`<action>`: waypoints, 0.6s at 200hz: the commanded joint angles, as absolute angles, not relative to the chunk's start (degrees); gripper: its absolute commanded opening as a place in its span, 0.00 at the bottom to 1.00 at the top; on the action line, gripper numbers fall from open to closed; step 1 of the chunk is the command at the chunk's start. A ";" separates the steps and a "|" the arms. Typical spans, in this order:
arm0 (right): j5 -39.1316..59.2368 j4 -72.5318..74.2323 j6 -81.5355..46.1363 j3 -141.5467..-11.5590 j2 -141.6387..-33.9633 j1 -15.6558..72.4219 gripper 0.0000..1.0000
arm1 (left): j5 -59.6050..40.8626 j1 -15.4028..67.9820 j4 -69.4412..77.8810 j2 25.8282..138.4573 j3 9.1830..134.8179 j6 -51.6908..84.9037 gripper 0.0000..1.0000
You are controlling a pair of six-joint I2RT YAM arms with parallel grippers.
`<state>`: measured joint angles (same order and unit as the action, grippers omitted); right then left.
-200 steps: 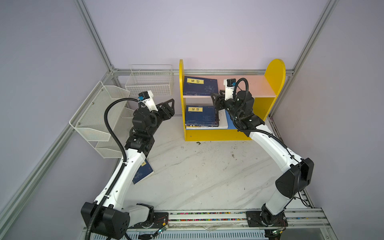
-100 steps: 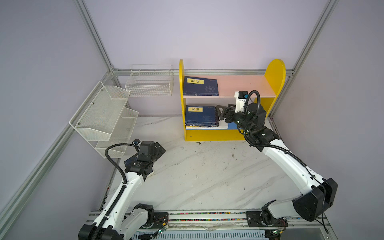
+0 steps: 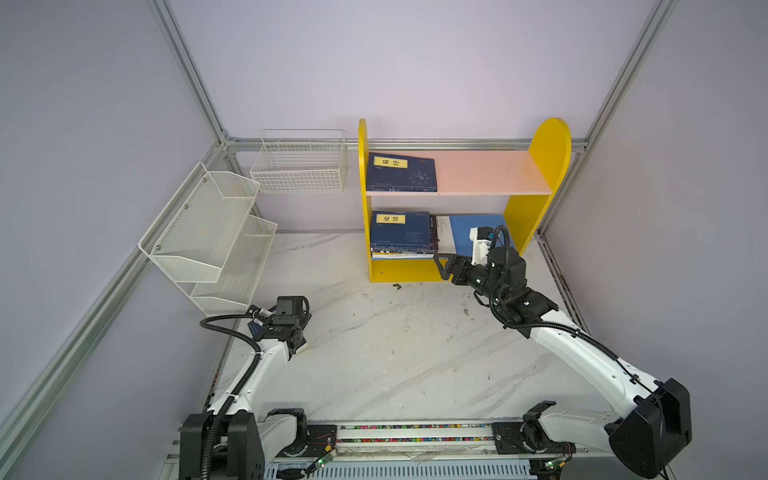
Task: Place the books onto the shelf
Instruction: 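Open the right gripper and draw it back while the left gripper withdraws, then move the left gripper over the blue yellow-labelled book on the table while the right lowers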
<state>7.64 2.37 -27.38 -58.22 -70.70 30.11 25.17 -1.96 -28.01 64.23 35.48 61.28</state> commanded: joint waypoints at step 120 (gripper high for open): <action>8.26 5.46 -28.13 -62.37 -76.90 30.94 0.83 | 14.42 -19.48 -10.32 67.16 23.41 59.49 1.00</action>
<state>7.92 4.08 -28.62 -60.82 -76.86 30.57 19.84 -18.52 -15.46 65.10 24.25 62.06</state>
